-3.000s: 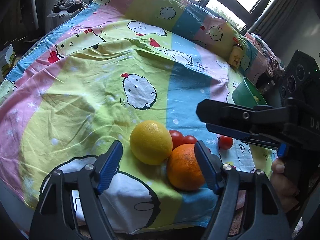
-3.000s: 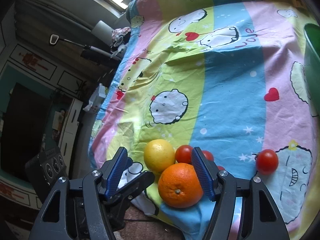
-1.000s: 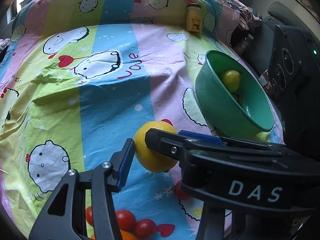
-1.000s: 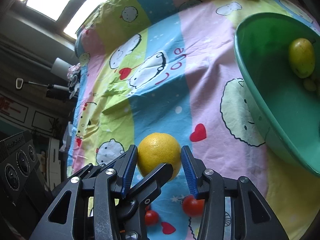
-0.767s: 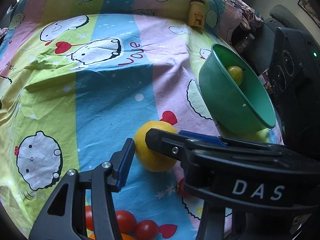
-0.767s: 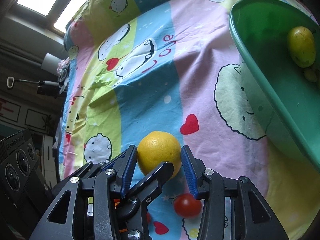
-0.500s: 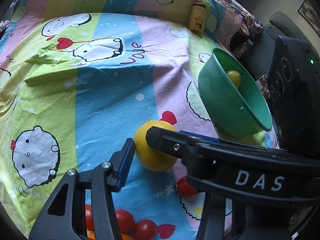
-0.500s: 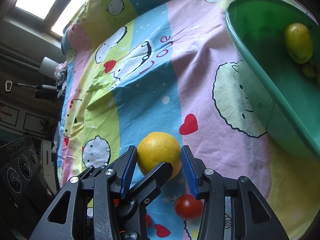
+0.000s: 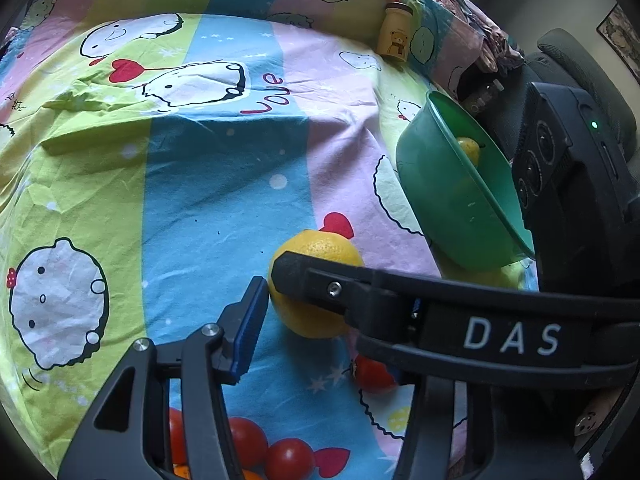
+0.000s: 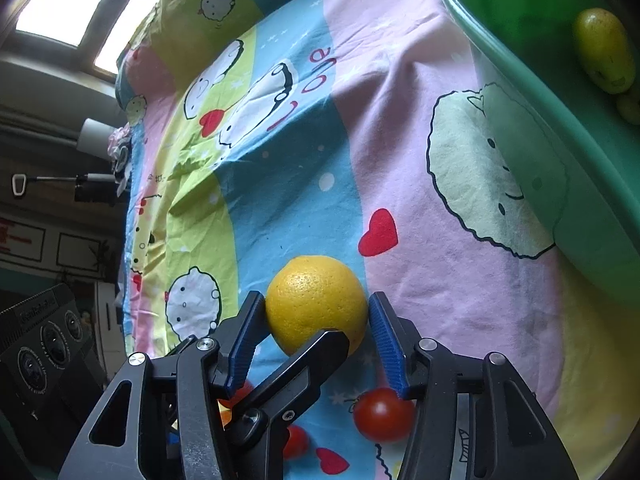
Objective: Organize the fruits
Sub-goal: 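Carry the held lemon over the green bowl with the right tool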
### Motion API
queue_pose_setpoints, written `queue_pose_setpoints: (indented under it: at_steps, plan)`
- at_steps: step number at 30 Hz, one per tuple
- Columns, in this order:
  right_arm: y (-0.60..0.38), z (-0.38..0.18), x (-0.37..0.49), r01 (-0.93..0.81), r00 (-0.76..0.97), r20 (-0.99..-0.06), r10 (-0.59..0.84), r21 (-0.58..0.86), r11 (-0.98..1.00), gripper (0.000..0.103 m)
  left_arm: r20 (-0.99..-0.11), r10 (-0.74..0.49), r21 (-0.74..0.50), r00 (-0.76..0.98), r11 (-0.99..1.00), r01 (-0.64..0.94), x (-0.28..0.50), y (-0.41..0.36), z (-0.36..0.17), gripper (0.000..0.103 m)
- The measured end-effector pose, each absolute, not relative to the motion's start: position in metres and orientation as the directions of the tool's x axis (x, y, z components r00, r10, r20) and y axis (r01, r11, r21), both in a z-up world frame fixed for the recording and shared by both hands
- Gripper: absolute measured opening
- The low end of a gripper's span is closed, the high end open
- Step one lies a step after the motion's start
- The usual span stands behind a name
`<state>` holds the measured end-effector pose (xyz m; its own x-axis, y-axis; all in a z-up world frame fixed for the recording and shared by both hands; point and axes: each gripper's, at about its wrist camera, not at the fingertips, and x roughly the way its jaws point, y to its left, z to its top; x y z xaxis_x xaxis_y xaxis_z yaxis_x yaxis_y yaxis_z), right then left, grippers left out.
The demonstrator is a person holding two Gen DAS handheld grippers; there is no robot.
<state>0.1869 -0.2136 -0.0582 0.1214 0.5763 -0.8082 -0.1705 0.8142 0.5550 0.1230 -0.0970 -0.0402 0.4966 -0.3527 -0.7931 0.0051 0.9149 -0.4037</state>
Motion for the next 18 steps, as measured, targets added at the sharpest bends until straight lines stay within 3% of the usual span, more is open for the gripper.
queue_pose_setpoints:
  at_steps: [18]
  plan:
    - [-0.215, -0.064, 0.189, -0.134, 0.111, -0.797, 0.594, 0.580, 0.803, 0.055, -0.788, -0.443, -0.505, 0.427, 0.862, -0.038, 0.126, -0.089, -0.055, 0.058]
